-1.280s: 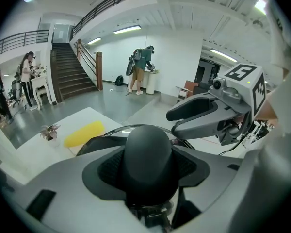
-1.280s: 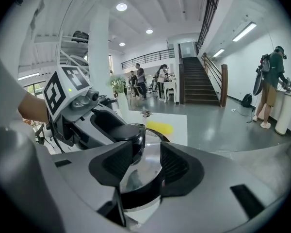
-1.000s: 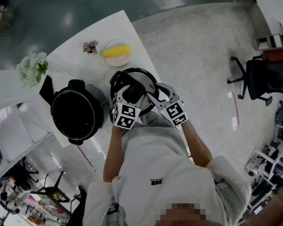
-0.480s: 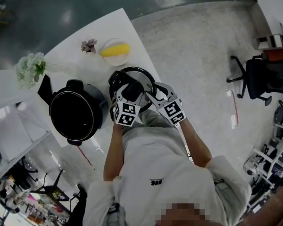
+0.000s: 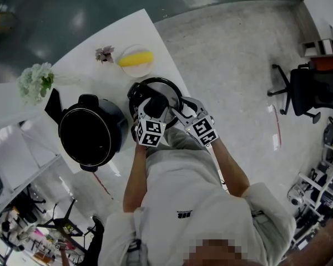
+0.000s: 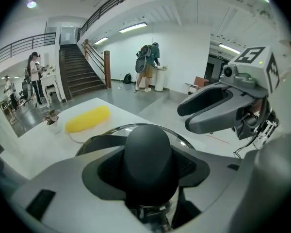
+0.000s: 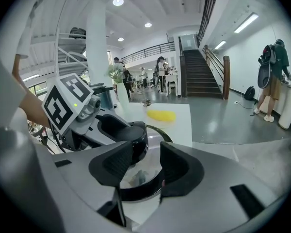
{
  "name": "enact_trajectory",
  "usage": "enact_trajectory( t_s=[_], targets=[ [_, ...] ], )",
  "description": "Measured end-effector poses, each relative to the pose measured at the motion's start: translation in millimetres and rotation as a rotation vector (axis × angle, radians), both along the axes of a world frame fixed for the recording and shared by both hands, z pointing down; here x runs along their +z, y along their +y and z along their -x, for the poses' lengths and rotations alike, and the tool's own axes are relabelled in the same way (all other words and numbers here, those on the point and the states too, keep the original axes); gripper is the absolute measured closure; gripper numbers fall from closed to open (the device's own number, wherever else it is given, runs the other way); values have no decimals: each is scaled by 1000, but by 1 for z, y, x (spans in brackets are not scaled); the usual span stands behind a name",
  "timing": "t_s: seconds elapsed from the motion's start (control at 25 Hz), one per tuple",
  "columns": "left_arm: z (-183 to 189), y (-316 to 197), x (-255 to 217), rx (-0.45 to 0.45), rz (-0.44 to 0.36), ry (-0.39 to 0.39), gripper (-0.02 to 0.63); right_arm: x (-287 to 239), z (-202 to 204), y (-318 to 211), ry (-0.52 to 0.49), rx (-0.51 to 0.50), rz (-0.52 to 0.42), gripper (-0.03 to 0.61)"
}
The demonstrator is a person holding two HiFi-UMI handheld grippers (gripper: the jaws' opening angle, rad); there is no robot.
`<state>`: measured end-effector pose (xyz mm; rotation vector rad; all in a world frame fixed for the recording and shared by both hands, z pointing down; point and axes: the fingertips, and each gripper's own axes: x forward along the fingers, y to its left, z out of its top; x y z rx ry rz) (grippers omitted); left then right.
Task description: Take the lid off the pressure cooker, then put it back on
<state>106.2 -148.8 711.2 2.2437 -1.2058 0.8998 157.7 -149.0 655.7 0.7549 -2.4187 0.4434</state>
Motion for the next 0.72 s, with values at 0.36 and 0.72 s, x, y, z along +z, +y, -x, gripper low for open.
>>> enact_trajectory(
  t_s=[0.36, 0.72],
  targets=[
    [0, -1, 0, -11, -21, 14, 324, 3, 2, 5, 9, 6, -1, 396],
    [5, -1, -5, -21, -13, 25, 278, -2, 0, 8, -1, 35, -19, 394]
  ],
)
